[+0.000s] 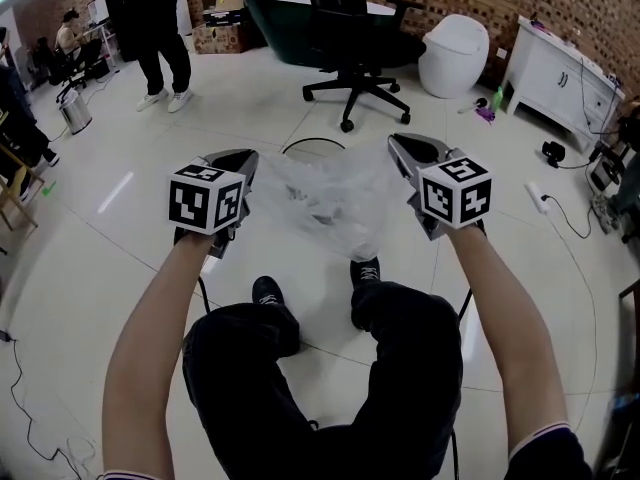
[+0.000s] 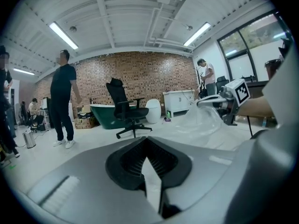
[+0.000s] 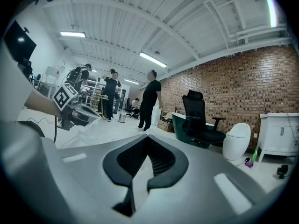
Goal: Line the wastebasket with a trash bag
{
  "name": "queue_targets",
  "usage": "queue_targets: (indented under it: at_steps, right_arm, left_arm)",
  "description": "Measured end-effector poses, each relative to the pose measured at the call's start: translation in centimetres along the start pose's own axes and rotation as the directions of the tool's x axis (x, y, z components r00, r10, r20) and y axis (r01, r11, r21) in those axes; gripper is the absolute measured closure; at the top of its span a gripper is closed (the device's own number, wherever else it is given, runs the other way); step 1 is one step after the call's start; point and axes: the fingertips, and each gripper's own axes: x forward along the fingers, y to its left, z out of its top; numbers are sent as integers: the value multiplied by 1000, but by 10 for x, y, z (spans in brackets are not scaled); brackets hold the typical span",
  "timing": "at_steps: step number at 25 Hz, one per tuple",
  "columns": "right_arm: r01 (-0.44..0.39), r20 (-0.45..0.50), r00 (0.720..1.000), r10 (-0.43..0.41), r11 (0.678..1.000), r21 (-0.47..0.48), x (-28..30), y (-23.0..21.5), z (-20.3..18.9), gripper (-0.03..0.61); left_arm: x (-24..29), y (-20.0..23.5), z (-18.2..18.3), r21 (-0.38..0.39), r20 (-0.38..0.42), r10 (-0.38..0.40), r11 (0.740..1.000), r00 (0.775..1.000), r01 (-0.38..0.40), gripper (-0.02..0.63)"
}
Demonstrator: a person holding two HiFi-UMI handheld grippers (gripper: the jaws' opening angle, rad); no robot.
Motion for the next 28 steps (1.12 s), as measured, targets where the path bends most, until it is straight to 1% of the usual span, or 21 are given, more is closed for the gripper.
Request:
queue_targets:
  at_steps: [6, 14, 21, 28]
  right_arm:
    - [-20, -5, 1000, 19, 999, -50, 10, -19, 4, 577]
    - [-60, -11, 998, 60, 996, -67, 38, -53, 7, 577]
    - [-129, -58, 990, 126, 990, -56, 80, -81, -16, 577]
    - [-172, -123, 978, 166, 984, -40, 123, -111, -40, 577]
  left_arm:
    - [27, 8, 15, -11, 23, 9, 1000, 1000, -9, 603]
    - [69, 21, 35, -21, 31, 20, 1000, 999, -20, 603]
    - [118, 38, 29, -43, 8, 26, 999, 1000, -26, 603]
    - [170, 59, 14, -68, -35, 23, 997, 999, -25, 603]
